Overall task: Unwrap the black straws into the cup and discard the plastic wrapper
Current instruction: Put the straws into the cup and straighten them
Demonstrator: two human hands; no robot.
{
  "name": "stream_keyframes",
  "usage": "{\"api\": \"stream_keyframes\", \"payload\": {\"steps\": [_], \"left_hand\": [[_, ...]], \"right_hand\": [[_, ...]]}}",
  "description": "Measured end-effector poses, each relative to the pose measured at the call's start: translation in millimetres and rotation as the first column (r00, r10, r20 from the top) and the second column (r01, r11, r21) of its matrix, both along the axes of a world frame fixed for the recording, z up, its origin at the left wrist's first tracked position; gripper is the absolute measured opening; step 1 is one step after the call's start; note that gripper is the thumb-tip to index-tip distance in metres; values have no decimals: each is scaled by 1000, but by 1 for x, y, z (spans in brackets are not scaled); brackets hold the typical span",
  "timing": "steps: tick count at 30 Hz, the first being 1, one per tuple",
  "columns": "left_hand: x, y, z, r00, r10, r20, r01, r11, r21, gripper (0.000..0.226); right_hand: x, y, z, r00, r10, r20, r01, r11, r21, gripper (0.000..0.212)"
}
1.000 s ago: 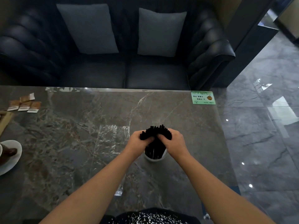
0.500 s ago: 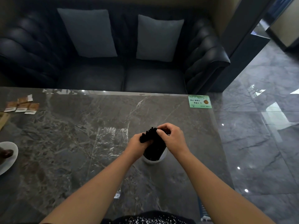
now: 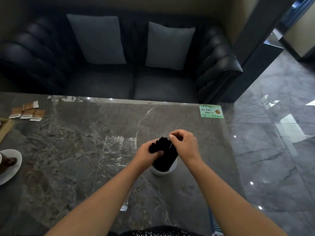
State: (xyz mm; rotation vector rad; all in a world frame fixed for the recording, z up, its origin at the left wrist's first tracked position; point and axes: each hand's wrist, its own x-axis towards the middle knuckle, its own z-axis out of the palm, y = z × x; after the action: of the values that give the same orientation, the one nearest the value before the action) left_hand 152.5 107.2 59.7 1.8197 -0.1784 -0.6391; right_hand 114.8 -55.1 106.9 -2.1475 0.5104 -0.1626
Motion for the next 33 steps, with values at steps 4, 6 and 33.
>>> {"api": "stream_keyframes", "payload": {"steps": [4,6,33], "left_hand": [[0,11,14,999,9,-35,-10,1000,-8,63],[-6,16,27,998,49,48,-50,999,17,59],[-36,-20,133,577,-79,-813,-532,719,-447,25]], "right_hand": [[3,-4,17,997,33,68,-30,998,-46,10],[4,-6,26,992,59,109,-48,993,-105,12],[-114,34,125,731,475,490,-151,813,-563,16]]}}
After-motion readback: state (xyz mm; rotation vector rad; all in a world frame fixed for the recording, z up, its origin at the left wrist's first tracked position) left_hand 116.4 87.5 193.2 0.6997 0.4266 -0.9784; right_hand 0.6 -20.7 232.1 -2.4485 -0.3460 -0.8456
